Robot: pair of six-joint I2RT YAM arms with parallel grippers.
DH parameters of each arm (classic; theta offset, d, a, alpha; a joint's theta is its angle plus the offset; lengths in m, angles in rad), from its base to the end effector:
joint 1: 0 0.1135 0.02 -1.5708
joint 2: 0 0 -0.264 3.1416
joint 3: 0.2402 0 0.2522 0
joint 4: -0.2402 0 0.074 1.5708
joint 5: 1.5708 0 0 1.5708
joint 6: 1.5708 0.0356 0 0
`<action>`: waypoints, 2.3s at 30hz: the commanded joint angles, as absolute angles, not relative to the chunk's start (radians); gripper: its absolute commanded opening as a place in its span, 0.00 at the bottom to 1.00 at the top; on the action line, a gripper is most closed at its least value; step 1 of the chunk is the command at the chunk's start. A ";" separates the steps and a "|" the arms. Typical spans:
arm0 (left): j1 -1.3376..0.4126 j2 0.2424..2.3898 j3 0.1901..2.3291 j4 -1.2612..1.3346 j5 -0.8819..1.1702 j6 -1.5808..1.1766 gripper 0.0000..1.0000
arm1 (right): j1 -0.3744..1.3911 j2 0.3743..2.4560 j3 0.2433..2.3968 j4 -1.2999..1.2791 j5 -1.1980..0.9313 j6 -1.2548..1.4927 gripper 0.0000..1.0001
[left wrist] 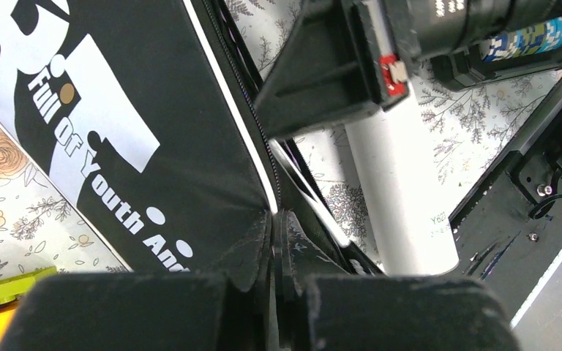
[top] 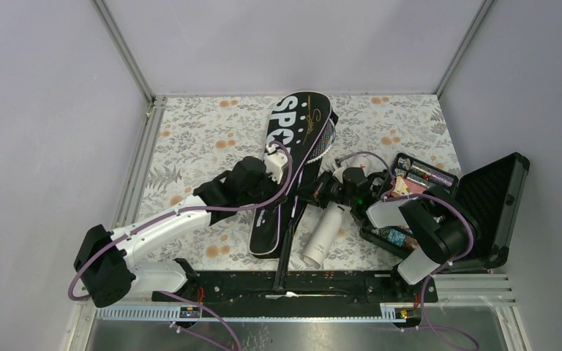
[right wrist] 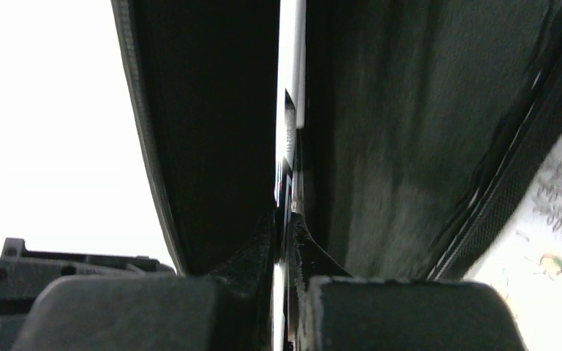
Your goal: Pack up the badminton gear
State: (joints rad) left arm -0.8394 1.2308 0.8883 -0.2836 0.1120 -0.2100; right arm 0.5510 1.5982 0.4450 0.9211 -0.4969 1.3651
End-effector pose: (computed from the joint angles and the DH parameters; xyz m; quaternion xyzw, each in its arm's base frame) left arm 0.1784 -0.2047 0.2725 0.2994 0.8376 -0.2707 0.3682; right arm 0.2330 0.1631 0.1536 0.1608 0.7584 0.6029 0.1881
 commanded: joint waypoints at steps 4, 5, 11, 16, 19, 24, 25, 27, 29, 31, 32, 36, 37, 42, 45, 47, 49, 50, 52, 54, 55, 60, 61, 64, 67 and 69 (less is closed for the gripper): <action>-0.840 1.154 0.898 -0.218 0.164 -0.215 0.00 | 0.503 1.628 0.629 0.850 -0.437 1.230 0.00; -0.841 1.151 0.896 -0.218 0.175 -0.225 0.00 | 0.500 1.633 0.645 0.831 -0.426 1.219 0.00; -0.840 1.134 0.877 -0.228 0.193 -0.259 0.00 | 0.465 1.687 0.730 0.771 -0.387 1.181 0.00; -0.841 1.106 0.851 -0.206 0.217 -0.295 0.00 | 0.445 1.720 0.770 0.769 -0.331 1.181 0.00; -0.840 1.084 0.851 -0.195 0.246 -0.333 0.00 | 0.445 1.728 0.795 0.760 -0.286 1.160 0.00; -0.839 1.041 0.845 -0.174 0.263 -0.381 0.00 | 0.445 1.730 0.816 0.741 -0.195 1.132 0.00; -0.838 1.034 0.839 -0.165 0.268 -0.393 0.00 | 0.445 1.731 0.820 0.738 -0.183 1.131 0.00; -0.839 1.021 0.827 -0.142 0.271 -0.418 0.00 | 0.445 1.734 0.827 0.741 -0.158 1.130 0.00; -0.838 1.013 0.812 -0.113 0.271 -0.449 0.00 | 0.447 1.737 0.828 0.753 -0.136 1.129 0.00; -0.839 1.008 0.792 -0.074 0.278 -0.478 0.00 | 0.449 1.744 0.828 0.761 -0.118 1.132 0.00; -0.839 1.009 0.785 -0.064 0.272 -0.487 0.00 | 0.449 1.749 0.830 0.767 -0.116 1.135 0.00; -0.836 1.031 0.776 -0.065 0.210 -0.502 0.00 | 0.455 1.764 0.841 0.770 -0.149 1.134 0.03; -0.834 1.040 0.776 -0.067 0.198 -0.503 0.00 | 0.459 1.764 0.846 0.759 -0.155 1.127 0.07; -0.830 1.099 0.804 -0.102 0.150 -0.491 0.00 | 0.479 1.734 0.847 0.645 -0.170 1.083 0.32; -0.829 1.125 0.802 -0.114 0.110 -0.493 0.00 | 0.479 1.688 0.821 0.571 -0.158 1.086 0.46; -0.827 1.144 0.806 -0.130 0.068 -0.487 0.00 | 0.478 1.648 0.817 0.488 -0.150 1.067 0.50; -0.827 1.166 0.811 -0.147 0.033 -0.476 0.01 | 0.479 1.608 0.813 0.412 -0.147 1.040 0.53; -0.827 1.175 0.812 -0.153 0.022 -0.474 0.01 | 0.479 1.585 0.816 0.366 -0.142 1.024 0.54; -0.827 1.192 0.812 -0.160 0.014 -0.473 0.01 | 0.479 1.542 0.820 0.266 -0.129 0.988 0.55; -0.826 1.204 0.808 -0.153 0.022 -0.482 0.01 | 0.479 1.502 0.825 0.203 -0.112 0.964 0.56; -0.826 1.208 0.804 -0.145 0.029 -0.486 0.02 | 0.477 1.490 0.823 0.191 -0.111 0.957 0.56; -0.826 1.226 0.797 -0.139 0.025 -0.498 0.22 | 0.477 1.455 0.807 0.212 -0.135 0.969 0.57; -0.826 1.230 0.799 -0.149 0.020 -0.496 0.28 | 0.477 1.452 0.814 0.200 -0.132 0.964 0.61; -0.826 1.235 0.807 -0.187 0.004 -0.485 0.43 | 0.477 1.441 0.834 0.151 -0.090 0.940 0.69; -0.827 1.226 0.808 -0.210 -0.009 -0.466 0.51 | 0.477 1.443 0.839 0.117 -0.039 0.922 0.70; -0.826 1.219 0.810 -0.231 -0.032 -0.447 0.54 | 0.477 1.460 0.842 0.109 -0.026 0.923 0.70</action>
